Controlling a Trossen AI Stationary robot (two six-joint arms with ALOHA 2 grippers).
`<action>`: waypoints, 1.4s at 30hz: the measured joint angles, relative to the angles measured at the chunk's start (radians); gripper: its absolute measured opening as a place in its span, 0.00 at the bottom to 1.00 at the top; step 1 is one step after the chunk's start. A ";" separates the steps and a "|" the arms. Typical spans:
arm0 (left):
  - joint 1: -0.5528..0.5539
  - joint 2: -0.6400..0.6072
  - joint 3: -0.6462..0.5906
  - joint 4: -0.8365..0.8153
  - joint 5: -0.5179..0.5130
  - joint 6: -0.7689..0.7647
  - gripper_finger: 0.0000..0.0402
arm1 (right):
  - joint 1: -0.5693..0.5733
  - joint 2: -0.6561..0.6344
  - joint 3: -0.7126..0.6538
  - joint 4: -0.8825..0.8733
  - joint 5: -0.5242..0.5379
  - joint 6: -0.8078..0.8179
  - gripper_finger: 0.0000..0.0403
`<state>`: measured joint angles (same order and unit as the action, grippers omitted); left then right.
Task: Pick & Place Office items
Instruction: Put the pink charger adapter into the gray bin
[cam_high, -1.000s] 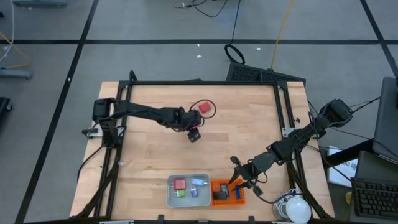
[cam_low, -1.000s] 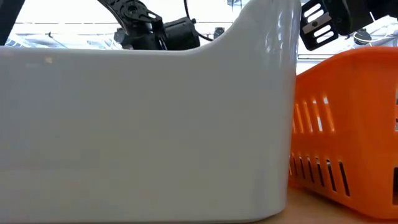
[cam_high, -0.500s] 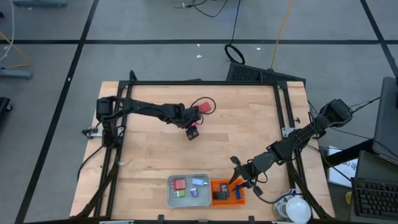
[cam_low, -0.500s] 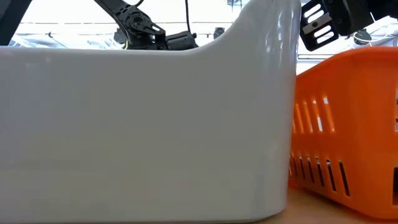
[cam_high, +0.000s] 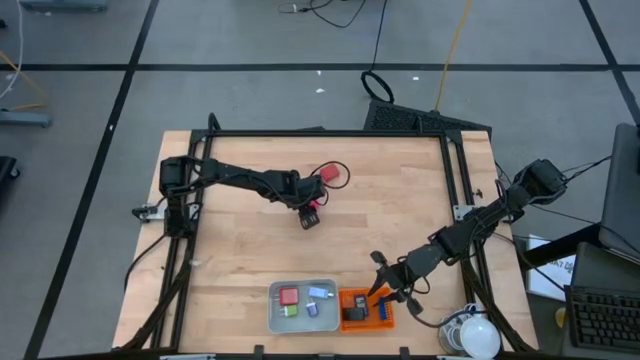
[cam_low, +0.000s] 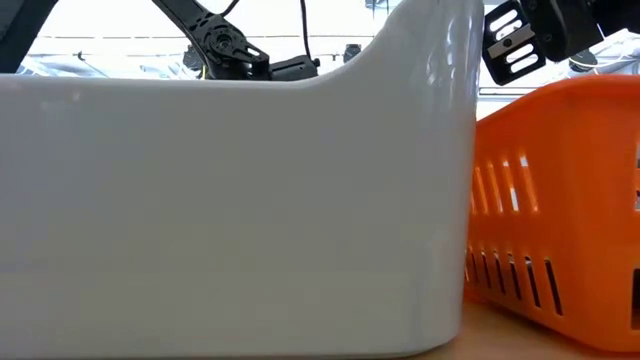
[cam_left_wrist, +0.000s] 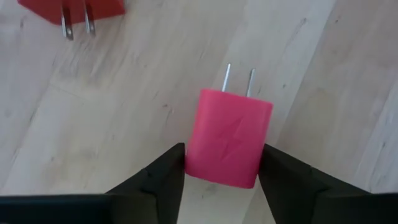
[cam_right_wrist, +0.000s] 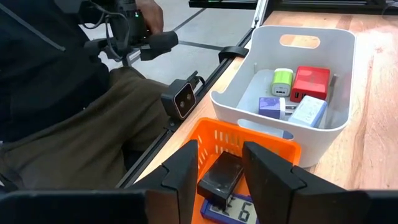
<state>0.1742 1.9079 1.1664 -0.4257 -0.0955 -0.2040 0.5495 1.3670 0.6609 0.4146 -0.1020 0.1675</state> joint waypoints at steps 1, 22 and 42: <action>0.000 0.000 0.000 0.004 0.000 0.004 0.47 | 0.000 0.000 0.000 0.000 0.000 0.000 0.28; -0.060 -0.099 0.000 -0.058 0.001 0.014 0.39 | 0.000 0.000 0.000 -0.003 0.000 0.000 0.28; -0.257 -0.420 -0.049 0.048 -0.005 0.062 0.39 | -0.049 -0.149 -0.041 -0.088 0.000 -0.012 0.29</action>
<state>-0.0824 1.4878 1.1174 -0.3779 -0.1009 -0.1419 0.5007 1.2178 0.6199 0.3264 -0.1019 0.1558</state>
